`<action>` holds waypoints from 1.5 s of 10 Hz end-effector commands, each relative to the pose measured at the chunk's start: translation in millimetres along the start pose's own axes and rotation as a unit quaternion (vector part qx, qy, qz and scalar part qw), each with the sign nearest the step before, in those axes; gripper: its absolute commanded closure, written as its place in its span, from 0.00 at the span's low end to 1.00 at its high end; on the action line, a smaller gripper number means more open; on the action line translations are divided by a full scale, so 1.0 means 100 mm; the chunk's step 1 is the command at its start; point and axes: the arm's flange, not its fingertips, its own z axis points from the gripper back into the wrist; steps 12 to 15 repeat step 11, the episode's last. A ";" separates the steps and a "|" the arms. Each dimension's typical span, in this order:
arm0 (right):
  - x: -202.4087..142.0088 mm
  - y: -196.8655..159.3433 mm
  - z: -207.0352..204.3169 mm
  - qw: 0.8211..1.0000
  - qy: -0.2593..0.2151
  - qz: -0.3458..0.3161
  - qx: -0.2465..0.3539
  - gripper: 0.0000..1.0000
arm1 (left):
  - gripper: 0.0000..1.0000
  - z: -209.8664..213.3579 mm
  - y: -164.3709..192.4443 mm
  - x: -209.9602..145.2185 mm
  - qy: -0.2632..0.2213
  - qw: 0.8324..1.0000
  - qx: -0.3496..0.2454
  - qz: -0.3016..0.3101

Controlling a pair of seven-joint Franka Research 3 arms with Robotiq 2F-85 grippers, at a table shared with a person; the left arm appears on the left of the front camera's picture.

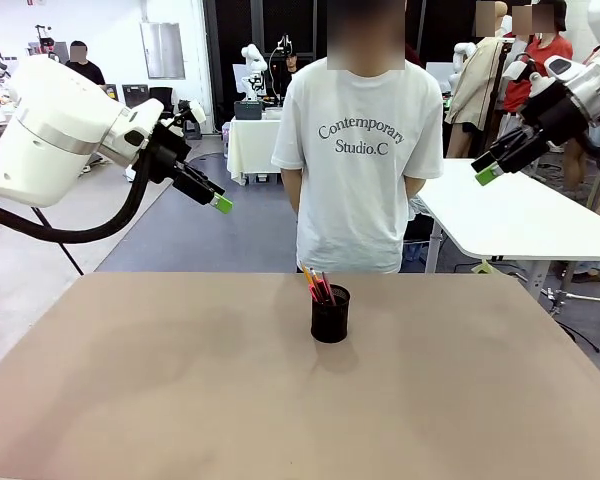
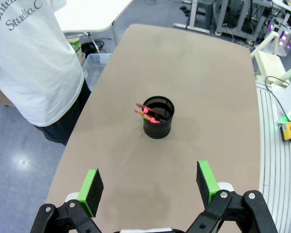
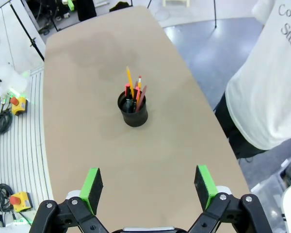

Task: Place the pens into the pen holder.
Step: Pick up a writing instrument from the table and place it into the Pen holder.

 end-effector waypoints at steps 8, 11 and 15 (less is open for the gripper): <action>0.03 0.02 0.02 1.000 -0.001 0.003 -0.001 0.00 | 0.00 0.03 0.00 0.00 0.000 1.000 0.000 0.002; 0.03 0.02 0.02 1.000 -0.001 0.003 -0.001 0.00 | 0.00 0.03 0.00 0.00 0.000 1.000 0.000 0.002; 0.03 0.02 0.02 1.000 -0.001 0.003 -0.001 0.00 | 0.00 0.03 0.00 0.00 0.000 1.000 0.000 0.002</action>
